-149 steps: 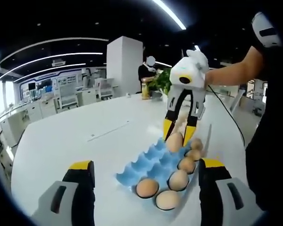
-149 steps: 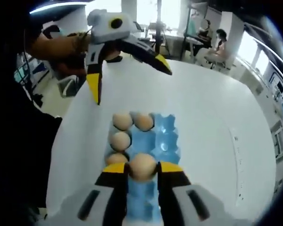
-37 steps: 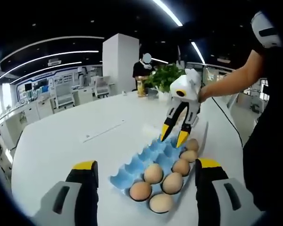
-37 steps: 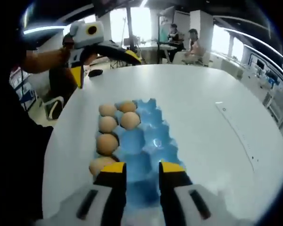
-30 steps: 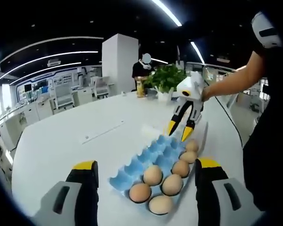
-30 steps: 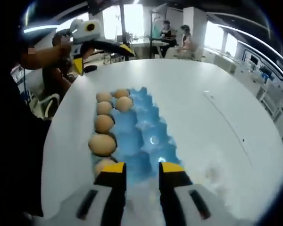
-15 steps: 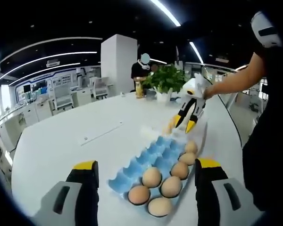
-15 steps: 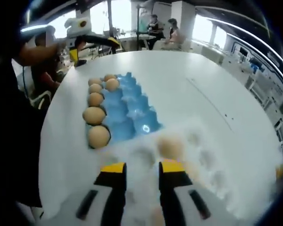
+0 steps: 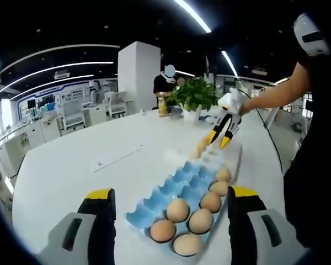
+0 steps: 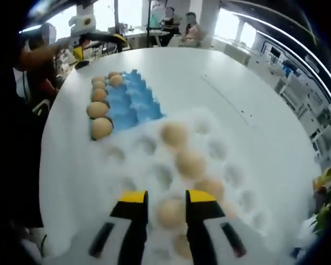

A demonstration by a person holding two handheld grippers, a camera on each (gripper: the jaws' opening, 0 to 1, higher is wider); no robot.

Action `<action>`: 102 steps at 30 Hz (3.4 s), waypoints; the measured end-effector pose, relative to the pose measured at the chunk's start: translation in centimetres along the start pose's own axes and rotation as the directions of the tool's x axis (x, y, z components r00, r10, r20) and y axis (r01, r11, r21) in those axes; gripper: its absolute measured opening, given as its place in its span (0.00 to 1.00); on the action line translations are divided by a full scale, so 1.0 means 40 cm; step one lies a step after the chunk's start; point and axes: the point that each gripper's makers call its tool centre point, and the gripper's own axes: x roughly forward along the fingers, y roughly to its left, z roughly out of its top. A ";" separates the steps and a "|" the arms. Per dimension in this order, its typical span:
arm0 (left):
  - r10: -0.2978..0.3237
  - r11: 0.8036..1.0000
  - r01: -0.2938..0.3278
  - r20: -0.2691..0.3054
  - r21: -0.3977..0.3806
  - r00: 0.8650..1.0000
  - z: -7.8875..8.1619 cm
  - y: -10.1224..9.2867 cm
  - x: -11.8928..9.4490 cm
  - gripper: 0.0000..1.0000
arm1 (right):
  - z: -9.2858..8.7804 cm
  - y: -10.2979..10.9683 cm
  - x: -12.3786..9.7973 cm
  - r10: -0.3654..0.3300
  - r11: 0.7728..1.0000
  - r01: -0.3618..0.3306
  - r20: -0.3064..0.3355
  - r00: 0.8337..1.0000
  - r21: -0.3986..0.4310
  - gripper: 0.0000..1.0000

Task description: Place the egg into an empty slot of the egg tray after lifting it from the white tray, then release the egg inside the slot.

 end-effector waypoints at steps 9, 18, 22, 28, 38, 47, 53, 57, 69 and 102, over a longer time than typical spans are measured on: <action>0.006 1.000 -0.006 0.002 -0.003 1.000 -0.002 0.003 -0.002 0.84 | -0.051 -0.017 0.006 -0.004 0.997 -0.003 -0.101 0.995 -0.071 0.27; 0.003 1.000 -0.003 -0.011 -0.008 1.000 -0.013 0.003 -0.003 0.81 | -0.056 -0.007 0.020 0.111 0.982 -0.143 -0.239 0.965 -0.122 0.27; 0.009 1.000 -0.009 -0.005 -0.006 1.000 -0.008 0.007 -0.001 0.82 | -0.058 -0.003 0.028 0.106 0.973 -0.167 -0.332 0.937 -0.161 0.27; 0.013 1.000 -0.013 -0.002 -0.011 1.000 -0.009 0.013 0.000 0.82 | -0.058 -0.005 0.026 0.085 0.990 -0.114 -0.302 0.949 -0.080 0.26; 0.022 1.000 -0.022 -0.005 -0.017 1.000 -0.017 0.023 -0.010 0.81 | -0.013 -0.014 -0.043 0.074 0.996 -0.085 -0.225 0.971 -0.038 0.25; 0.025 1.000 -0.025 -0.004 -0.018 1.000 -0.021 0.018 -0.017 0.81 | -0.008 0.003 -0.044 0.077 0.993 -0.097 -0.243 0.967 -0.068 0.25; 0.030 0.999 -0.030 0.000 -0.016 1.000 -0.021 0.018 -0.023 0.81 | 0.010 0.009 -0.047 0.085 0.992 -0.106 -0.237 0.968 -0.074 0.25; 0.029 0.999 -0.029 -0.004 -0.015 1.000 -0.023 0.017 -0.025 0.81 | 0.021 0.015 -0.046 0.085 0.991 -0.107 -0.235 0.968 -0.083 0.25; 0.028 0.999 -0.028 0.001 -0.015 1.000 -0.020 0.017 -0.027 0.81 | 0.085 0.037 -0.027 0.109 0.983 -0.135 -0.197 0.974 -0.123 0.25; 0.032 0.999 -0.032 0.012 -0.026 0.999 -0.022 0.022 -0.037 0.80 | 0.299 0.145 0.084 0.218 0.937 -0.237 -0.101 0.971 -0.256 0.25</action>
